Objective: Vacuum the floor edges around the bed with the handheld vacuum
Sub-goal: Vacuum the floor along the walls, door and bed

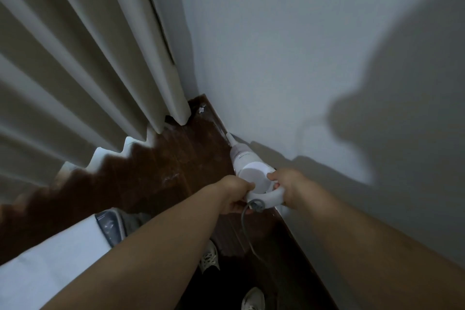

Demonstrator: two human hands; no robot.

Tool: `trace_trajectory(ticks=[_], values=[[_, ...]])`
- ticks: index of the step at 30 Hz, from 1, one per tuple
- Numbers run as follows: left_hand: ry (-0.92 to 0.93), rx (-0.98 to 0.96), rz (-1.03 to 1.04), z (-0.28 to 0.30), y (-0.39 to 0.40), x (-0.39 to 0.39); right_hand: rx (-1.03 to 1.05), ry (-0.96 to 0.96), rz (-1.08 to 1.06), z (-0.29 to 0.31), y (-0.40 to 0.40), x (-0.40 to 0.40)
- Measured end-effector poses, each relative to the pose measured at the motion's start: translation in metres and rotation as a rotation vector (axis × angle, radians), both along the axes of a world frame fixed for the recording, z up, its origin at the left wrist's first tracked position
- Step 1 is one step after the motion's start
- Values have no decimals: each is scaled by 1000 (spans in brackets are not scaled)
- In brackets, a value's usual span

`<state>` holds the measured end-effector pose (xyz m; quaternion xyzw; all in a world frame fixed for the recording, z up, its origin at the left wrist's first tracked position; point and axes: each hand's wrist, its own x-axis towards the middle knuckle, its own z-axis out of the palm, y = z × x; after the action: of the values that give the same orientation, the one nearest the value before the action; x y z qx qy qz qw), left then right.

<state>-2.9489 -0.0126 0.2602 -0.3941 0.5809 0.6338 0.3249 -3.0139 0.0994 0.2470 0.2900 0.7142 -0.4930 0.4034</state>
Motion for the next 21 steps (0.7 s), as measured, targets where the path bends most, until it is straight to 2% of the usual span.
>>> trace_trajectory(ticks=[21], values=[[31, 28, 22, 1, -96, -60, 3, 41, -38, -4, -94, -61]])
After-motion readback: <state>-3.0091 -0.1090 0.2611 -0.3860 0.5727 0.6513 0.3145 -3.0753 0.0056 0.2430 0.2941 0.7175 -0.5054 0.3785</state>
